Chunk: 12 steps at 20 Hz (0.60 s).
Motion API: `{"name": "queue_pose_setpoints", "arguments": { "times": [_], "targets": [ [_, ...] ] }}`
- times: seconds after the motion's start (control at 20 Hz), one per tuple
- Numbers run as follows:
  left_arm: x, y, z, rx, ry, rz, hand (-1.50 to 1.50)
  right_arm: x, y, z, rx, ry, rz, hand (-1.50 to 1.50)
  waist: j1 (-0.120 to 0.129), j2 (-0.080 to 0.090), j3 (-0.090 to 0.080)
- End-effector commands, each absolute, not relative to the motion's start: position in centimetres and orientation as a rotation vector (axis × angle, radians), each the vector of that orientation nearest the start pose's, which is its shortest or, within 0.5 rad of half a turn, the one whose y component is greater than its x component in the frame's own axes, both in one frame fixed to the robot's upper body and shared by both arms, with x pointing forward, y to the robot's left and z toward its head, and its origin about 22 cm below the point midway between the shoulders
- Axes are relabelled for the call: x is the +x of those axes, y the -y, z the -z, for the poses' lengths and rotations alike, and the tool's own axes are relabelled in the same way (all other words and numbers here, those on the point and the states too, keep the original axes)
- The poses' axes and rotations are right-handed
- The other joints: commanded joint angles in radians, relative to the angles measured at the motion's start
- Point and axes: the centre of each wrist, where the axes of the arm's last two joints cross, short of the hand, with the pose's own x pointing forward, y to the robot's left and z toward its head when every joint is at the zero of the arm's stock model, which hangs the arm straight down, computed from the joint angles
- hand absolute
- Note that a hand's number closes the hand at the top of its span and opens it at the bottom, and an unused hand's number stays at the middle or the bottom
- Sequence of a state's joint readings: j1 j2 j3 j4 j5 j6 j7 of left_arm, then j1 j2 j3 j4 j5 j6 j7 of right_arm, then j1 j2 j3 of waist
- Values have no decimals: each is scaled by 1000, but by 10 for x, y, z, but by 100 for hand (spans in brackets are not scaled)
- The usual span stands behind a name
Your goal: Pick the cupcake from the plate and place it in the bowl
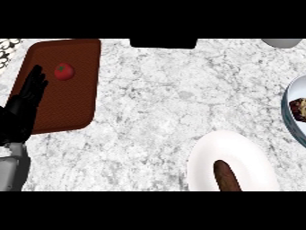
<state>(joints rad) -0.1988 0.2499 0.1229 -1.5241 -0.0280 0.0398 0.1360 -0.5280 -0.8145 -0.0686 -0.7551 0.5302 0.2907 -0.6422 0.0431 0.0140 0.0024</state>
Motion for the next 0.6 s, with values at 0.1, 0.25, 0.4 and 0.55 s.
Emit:
{"name": "queue_pose_setpoints", "arguments": {
  "times": [0.1, 0.25, 0.4, 0.55],
  "targets": [
    [286, -299, -63, 301, 1581, 94, 0, 346, 482, -114, -328, 1607, -945, -150, -3, -2, 0],
    [291, -293, -64, 306, 1599, 93, 0, 345, 487, -103, -172, 1714, -659, -150, -10, 1, 2],
    [281, -295, -57, 307, 1601, 89, 0, 328, 512, -105, -82, 1763, -436, -150, -11, -3, 3],
    [287, -295, -60, 295, 1593, 90, 0, 325, 531, -134, -19, 1750, -343, -150, -7, 3, 2]
  ]
}}
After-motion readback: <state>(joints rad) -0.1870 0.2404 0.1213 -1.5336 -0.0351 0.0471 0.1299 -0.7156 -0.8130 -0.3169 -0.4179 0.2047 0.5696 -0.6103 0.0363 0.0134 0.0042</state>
